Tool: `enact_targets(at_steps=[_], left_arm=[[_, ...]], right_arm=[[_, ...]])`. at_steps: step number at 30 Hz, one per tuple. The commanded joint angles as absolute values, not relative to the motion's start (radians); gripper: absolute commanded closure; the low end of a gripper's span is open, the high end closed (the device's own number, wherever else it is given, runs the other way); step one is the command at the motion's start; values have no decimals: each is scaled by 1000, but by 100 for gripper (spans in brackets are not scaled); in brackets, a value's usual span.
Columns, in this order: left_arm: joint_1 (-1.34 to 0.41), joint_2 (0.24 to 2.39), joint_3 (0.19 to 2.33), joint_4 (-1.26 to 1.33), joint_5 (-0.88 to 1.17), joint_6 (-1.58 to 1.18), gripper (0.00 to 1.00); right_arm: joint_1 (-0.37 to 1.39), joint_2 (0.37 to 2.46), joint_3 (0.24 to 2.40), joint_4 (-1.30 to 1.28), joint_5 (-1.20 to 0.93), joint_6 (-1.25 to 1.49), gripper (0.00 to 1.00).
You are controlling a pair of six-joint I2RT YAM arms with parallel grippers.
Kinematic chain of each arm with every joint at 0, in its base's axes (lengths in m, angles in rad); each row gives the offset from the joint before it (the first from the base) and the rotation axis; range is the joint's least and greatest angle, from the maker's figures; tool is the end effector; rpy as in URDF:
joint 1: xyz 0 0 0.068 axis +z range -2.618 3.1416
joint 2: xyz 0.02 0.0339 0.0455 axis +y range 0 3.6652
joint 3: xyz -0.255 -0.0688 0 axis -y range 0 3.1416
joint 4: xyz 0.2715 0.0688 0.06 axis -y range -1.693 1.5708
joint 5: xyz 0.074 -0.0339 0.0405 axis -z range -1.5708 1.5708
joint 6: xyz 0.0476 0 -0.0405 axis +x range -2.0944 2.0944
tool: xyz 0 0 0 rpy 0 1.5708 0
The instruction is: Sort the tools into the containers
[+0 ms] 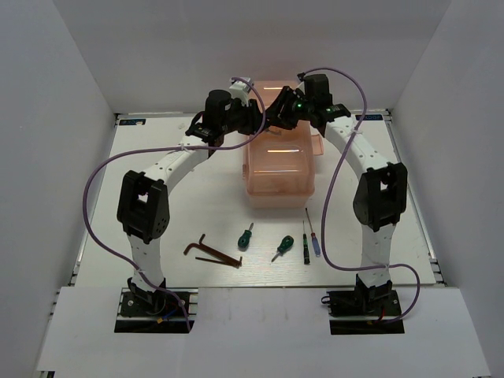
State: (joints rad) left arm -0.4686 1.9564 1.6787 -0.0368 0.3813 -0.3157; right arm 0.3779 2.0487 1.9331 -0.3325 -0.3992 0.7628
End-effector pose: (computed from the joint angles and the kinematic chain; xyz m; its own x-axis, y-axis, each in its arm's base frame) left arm 0.4433 -0.2443 0.2965 -0.4905 -0.0747 -0.8682 0.6129 0.6787 -0.4047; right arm 0.4766 0.2091 0.3172 -0.7510 0.3868 -0.5352 -0.2029 0.6361 0.7445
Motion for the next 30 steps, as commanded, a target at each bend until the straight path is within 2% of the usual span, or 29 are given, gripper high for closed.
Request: enact_targets(at_steps=[1, 8, 14, 21, 30], left_arm=[[-502, 1959, 1658, -54, 453, -334, 54], [-502, 1959, 1658, -74, 442, -334, 52], [-502, 1959, 1647, -95, 410, -334, 34], [-502, 1959, 1657, -161, 368, -334, 33], [-502, 1959, 1657, -190, 348, -334, 34]], right_arm=[[367, 2071, 1905, -299, -494, 810, 50], [339, 2059, 1885, -206, -566, 861, 53], [328, 2039, 1885, -183, -600, 865, 53], [327, 2025, 1852, -143, -627, 893, 54], [313, 2006, 1793, 35, -705, 994, 54]])
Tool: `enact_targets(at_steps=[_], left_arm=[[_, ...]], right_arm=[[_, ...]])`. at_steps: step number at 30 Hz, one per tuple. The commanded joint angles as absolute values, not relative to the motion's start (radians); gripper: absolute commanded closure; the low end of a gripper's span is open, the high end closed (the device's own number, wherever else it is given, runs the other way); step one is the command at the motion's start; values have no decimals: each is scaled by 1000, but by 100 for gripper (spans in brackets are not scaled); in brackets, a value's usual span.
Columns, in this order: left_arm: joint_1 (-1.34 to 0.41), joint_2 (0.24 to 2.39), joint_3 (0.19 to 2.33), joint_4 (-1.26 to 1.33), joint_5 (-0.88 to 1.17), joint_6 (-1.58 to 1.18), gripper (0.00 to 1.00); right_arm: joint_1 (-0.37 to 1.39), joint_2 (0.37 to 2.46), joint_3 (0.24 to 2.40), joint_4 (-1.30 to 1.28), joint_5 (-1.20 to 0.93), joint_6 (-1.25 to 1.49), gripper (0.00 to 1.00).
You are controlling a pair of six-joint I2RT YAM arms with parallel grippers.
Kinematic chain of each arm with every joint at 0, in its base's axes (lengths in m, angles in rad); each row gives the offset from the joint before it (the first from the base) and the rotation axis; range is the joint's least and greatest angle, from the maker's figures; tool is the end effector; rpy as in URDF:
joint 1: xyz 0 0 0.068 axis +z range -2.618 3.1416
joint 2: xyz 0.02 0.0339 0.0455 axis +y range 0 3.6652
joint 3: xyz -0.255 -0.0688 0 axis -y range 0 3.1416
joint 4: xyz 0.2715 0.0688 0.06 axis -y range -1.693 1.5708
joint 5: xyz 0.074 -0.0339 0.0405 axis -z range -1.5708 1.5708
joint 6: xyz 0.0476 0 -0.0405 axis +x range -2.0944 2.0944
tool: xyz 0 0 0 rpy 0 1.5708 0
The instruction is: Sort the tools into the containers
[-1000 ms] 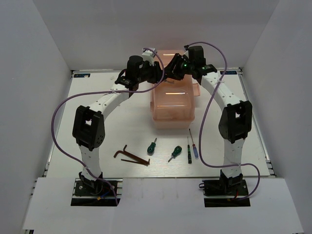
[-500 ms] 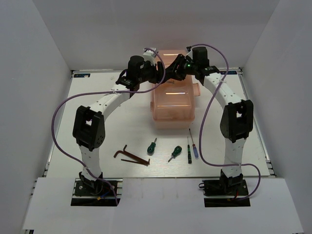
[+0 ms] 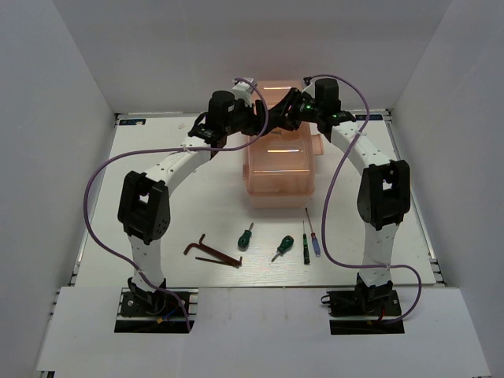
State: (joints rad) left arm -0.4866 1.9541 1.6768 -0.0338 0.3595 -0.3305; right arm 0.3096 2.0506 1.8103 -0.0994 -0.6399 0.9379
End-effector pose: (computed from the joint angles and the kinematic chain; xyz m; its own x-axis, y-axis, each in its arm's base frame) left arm 0.4392 -0.2513 0.2971 -0.4941 -0.0823 -0.8655 0.6063 0.6810 -0.4108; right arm 0.4880 0.1859 0.2960 -0.8171 0.4177 -0.3973 -0.2058 0.4323 0.8779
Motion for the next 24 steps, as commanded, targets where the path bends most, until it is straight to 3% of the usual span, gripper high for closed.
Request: enact_targets(at_steps=[1, 11, 16, 24], left_arm=[[-502, 1959, 1657, -190, 348, -334, 34], [-502, 1959, 1666, -221, 330, -334, 34], [-502, 1979, 1700, -230, 319, -353, 41], [-502, 2011, 1766, -273, 258, -371, 43]], right_arm=[[313, 2008, 1781, 69, -713, 1003, 54], [305, 2002, 1773, 94, -733, 1020, 56], [304, 1985, 1819, -38, -687, 895, 45], [290, 1891, 1885, -322, -390, 608, 44]])
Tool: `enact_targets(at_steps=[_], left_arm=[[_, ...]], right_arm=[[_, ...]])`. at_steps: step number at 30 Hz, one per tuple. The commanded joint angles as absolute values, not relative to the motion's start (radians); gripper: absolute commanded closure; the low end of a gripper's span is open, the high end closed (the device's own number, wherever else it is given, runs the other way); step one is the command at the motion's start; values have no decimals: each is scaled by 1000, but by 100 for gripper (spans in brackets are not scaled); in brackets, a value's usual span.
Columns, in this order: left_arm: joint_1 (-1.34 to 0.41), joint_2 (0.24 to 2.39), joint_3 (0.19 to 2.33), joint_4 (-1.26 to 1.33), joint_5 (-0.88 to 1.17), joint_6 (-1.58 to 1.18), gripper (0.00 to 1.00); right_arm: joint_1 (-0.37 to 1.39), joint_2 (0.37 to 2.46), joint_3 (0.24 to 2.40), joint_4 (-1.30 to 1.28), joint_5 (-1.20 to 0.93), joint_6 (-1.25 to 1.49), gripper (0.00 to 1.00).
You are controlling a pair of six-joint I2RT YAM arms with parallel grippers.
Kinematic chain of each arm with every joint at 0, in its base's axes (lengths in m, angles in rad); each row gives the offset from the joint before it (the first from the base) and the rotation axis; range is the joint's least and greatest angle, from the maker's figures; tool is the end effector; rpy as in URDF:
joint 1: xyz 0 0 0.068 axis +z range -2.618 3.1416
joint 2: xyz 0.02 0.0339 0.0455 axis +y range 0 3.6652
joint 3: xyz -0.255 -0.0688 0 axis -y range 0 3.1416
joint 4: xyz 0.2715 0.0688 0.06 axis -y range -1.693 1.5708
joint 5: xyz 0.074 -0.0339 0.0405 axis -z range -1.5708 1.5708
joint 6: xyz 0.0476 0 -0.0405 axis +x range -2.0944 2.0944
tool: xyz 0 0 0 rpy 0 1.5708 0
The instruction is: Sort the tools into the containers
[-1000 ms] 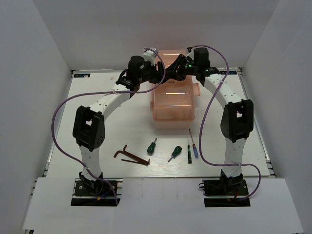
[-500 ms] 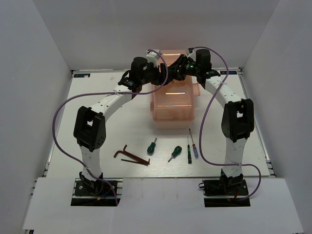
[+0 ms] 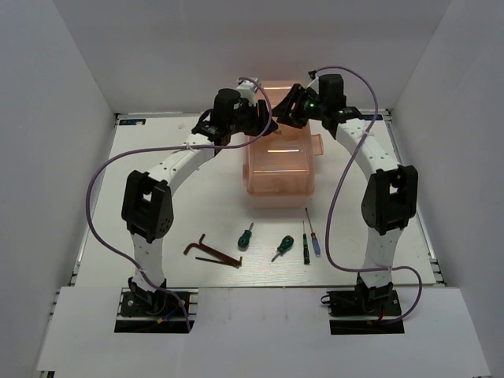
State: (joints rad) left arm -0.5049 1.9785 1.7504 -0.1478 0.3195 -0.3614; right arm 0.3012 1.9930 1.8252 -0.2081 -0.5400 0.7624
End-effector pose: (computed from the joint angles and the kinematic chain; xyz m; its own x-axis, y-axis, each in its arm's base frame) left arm 0.4391 -0.2598 0.3009 -0.5533 -0.0777 -0.8293 0.5552 0.7078 -0.4368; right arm 0.4788 0.1744 0.3178 -0.7447 0.3890 -0.5423 -0.2722 0.5650 0.7789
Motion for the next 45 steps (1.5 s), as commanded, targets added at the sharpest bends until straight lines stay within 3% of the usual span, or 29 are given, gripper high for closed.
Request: enact_targets(at_steps=[1, 8, 19, 24, 29, 37, 39, 43, 44, 45], left_arm=[[-502, 2020, 1775, -273, 247, -382, 43], [-502, 2088, 1871, -308, 247, -411, 43], [-483, 2155, 1977, -402, 236, -393, 55], [-483, 2146, 1986, -402, 245, -382, 66], [-483, 2146, 2022, -413, 267, -382, 84], [-483, 2146, 2022, -413, 285, -382, 90], [-483, 2155, 2031, -413, 295, -382, 90], [-483, 2155, 2031, -403, 304, -382, 91], [-483, 2155, 2031, -403, 313, -382, 91], [-483, 2155, 2052, -403, 313, -382, 92]], right_arm=[[287, 1884, 1879, -359, -367, 591, 44], [247, 1737, 1706, -348, -199, 480, 44], [138, 1580, 1396, -328, -276, 347, 44], [97, 1624, 1335, -318, -302, 325, 44], [35, 1722, 1304, -207, -468, 337, 33], [14, 1859, 1347, -130, -569, 379, 33], [-24, 1902, 1364, -121, -595, 408, 36], [-41, 1982, 1359, -14, -707, 492, 69], [-43, 1989, 1358, -11, -727, 515, 85], [-44, 1994, 1361, 18, -738, 517, 88]])
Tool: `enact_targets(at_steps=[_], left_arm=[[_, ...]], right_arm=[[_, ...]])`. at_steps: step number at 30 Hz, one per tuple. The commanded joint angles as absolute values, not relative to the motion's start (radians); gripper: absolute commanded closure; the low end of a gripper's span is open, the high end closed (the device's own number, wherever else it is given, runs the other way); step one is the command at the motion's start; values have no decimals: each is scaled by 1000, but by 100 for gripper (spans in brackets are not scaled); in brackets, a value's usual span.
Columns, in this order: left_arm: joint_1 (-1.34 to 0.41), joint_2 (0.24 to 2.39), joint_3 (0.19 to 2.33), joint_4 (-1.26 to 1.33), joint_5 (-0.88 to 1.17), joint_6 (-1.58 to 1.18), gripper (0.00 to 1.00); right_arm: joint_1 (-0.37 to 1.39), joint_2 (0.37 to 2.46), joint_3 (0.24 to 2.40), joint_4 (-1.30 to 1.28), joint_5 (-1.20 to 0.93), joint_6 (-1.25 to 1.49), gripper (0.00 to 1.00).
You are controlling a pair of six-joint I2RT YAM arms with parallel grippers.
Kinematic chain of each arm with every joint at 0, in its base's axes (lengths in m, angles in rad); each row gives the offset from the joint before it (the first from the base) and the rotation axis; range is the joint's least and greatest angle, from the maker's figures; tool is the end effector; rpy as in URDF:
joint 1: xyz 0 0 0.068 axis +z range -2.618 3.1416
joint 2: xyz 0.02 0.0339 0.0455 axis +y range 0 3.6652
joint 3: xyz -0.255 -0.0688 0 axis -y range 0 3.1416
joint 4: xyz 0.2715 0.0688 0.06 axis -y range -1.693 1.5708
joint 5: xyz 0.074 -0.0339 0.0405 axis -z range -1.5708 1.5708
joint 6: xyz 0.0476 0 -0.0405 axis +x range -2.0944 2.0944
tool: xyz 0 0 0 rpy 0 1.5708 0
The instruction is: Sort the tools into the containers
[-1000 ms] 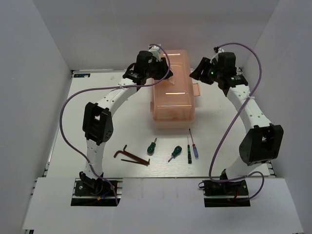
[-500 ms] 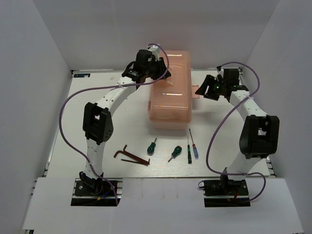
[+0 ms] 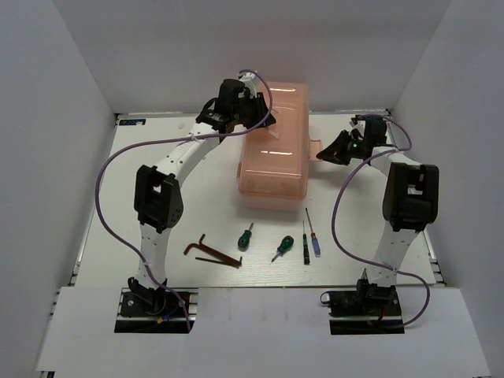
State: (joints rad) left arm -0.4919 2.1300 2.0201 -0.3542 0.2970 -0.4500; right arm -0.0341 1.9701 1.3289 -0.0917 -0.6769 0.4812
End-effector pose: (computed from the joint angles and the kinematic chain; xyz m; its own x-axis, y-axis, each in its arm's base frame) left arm 0.4682 -0.2667 0.3060 -0.6520 -0.1225 -0.7482 0.4428 0.7396 -0.5069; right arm 0.4559 0.0143 0.1598 -0.7958 0.3881 -0.4649 -0.0794 0.6941 0.7155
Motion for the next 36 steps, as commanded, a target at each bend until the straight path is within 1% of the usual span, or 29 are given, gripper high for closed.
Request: enact_targets(at_steps=[1, 3, 7, 18, 27, 36], left_arm=[[-483, 2155, 2052, -403, 313, -382, 92], [-483, 2164, 2086, -403, 313, -382, 93], [-483, 2164, 2140, -432, 322, -391, 97], [-407, 2077, 2209, -485, 282, -400, 98], [-328, 2019, 2119, -494, 273, -391, 99], [-232, 1901, 1930, -494, 232, -342, 99]], right_arm=[[-49, 1999, 1358, 31, -741, 514, 90], [-55, 1999, 1350, 70, -755, 523, 100], [-74, 2013, 1350, 152, -792, 575, 100], [-127, 2025, 1437, 66, -726, 529, 100], [-158, 2043, 1488, 11, -709, 483, 100], [-187, 2075, 1542, -52, -689, 460, 100]])
